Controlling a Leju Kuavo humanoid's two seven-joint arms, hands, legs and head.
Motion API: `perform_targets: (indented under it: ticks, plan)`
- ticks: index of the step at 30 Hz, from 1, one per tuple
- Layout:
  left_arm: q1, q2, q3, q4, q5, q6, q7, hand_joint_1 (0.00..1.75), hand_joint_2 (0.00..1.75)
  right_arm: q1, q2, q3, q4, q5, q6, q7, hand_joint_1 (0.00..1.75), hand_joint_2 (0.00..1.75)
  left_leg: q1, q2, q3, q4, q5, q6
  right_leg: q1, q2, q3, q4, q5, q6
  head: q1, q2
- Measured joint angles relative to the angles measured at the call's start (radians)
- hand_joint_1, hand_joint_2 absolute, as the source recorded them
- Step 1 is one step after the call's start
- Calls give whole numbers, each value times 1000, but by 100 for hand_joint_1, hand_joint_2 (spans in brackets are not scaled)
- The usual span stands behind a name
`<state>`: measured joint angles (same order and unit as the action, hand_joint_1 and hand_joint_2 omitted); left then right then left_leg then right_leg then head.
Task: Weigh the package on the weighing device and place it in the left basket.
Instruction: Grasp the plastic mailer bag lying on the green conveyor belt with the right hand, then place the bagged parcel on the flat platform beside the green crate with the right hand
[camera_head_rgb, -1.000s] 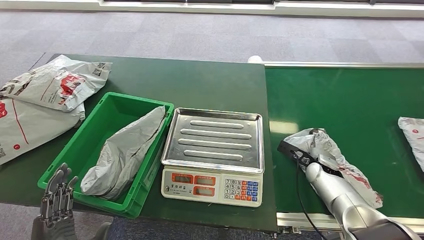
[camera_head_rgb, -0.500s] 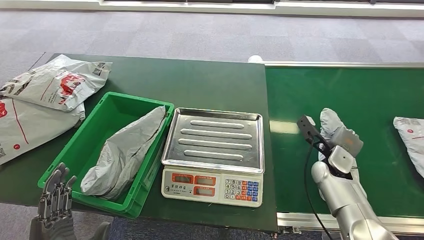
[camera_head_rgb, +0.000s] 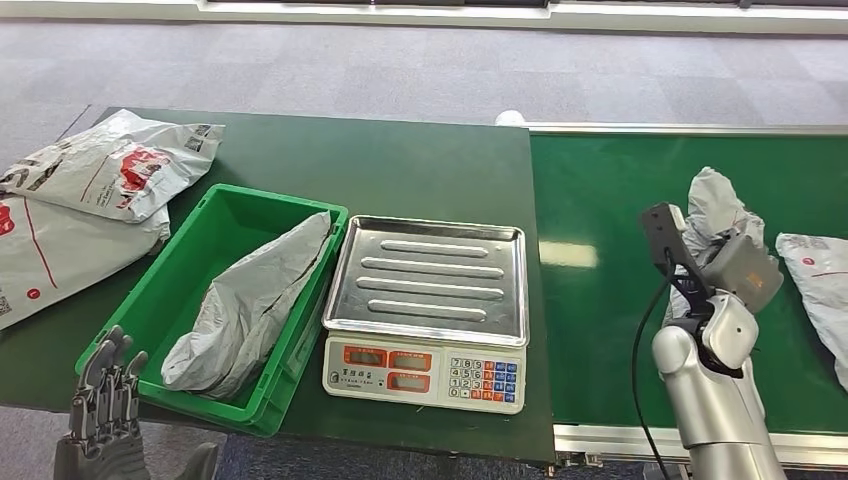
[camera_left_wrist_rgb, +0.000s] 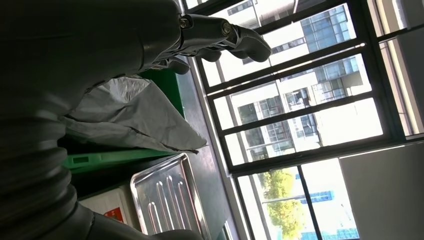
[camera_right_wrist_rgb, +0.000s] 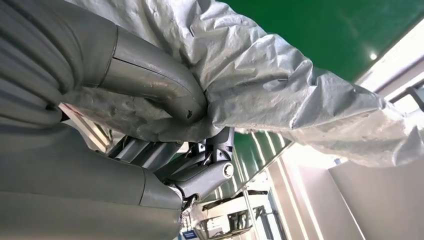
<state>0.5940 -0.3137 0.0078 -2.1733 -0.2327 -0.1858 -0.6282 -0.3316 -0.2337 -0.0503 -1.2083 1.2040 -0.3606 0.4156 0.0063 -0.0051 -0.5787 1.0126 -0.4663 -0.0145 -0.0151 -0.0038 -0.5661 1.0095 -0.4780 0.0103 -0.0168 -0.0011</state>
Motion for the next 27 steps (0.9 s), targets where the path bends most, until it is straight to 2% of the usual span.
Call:
perform_targets:
  ticks: [3,7,9,11,13,16,21,23,27]
  plan:
    - [-1,-3,3,0,-3,2,-9,0,175,28,8,-16,-64,-36,-118,-89,175,175,0,0,0,0,0,0,0,0,0,0,0,0,0,0]
    - [-3,-7,5,1,-18,24,-24,0,175,90,36,-32,-227,-83,-280,-255,175,175,0,0,0,0,0,-1,1,0,0,0,0,0,0,0]
    - [-5,-7,-1,3,-29,51,-30,0,175,115,63,-36,-307,-92,-320,-348,175,175,0,0,0,0,-1,-1,1,1,-1,0,-1,-1,0,0]
    - [-9,-6,-19,8,-34,87,-35,0,175,131,95,-35,-374,-116,-322,-422,175,175,0,0,0,0,-1,-1,1,1,-1,0,-1,-1,0,0]
    - [-19,2,-42,16,-33,119,-36,0,175,131,113,-12,-418,-164,-278,-451,175,175,0,1,-1,-1,-1,-1,1,1,0,0,-1,-1,0,0]
    - [-34,20,-64,27,-27,142,-36,0,175,112,118,50,-441,-217,-169,-446,175,175,0,1,-3,-1,-1,-2,1,1,0,0,-1,-1,0,0]
    - [-84,65,-93,59,-4,138,-36,0,175,4,146,188,-388,-300,192,-447,175,175,0,3,-6,-2,0,-3,2,3,0,0,0,-2,0,0]
    - [-114,84,-105,77,10,131,-32,0,175,-57,182,252,-314,-316,238,-445,175,175,0,4,-2,-1,3,-4,3,4,-1,0,2,-3,0,0]
    - [-157,115,-120,103,31,122,-15,0,175,-143,255,364,-176,-335,245,-447,175,175,2,1,-1,-2,6,-5,5,2,-2,0,3,-4,0,0]
